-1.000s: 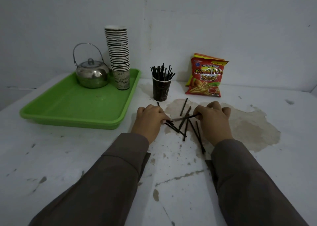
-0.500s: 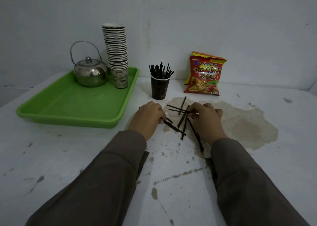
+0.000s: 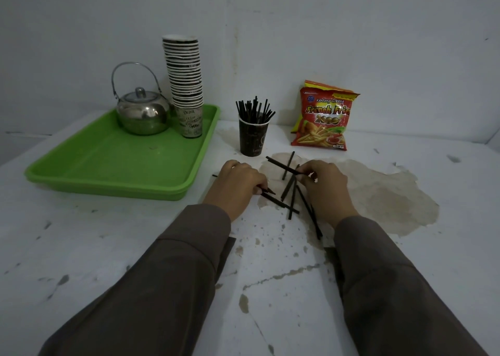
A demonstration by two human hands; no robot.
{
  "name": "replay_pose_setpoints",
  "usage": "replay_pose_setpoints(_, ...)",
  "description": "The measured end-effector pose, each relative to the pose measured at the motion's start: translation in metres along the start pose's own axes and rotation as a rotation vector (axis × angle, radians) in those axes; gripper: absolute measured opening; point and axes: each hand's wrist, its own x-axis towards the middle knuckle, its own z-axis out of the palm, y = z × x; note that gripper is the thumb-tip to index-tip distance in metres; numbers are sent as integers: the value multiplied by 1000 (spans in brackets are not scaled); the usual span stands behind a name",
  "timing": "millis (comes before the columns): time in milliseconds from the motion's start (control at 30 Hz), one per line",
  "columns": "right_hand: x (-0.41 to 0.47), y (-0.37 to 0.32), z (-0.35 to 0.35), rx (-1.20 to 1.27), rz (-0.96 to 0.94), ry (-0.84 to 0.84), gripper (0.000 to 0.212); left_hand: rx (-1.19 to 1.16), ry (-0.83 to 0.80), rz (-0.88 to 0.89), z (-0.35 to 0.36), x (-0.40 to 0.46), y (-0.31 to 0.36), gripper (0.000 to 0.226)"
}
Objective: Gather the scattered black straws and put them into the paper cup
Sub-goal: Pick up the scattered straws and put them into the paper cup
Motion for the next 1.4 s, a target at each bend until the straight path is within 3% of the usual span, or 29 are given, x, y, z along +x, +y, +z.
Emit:
replay_pose_setpoints(167, -1, -1, 1, 18, 21, -24, 14, 15, -90, 39, -3, 2, 0, 23)
replay_pose_setpoints(567, 1, -4, 5, 256, 76, -19, 8, -14, -18, 4, -3, -3, 2, 15)
replay_pose_setpoints(967, -1, -6, -1, 406, 97, -2, 7, -327, 133, -112, -21, -6, 7, 21)
replay_pose_setpoints(1267, -1, -2, -10, 478, 137, -10, 3, -74, -6, -32, -45, -1, 2, 21)
replay_pose_setpoints(1400, -1, -2, -13, 518, 146, 4, 6, -137, -4, -44, -65, 4, 10, 22)
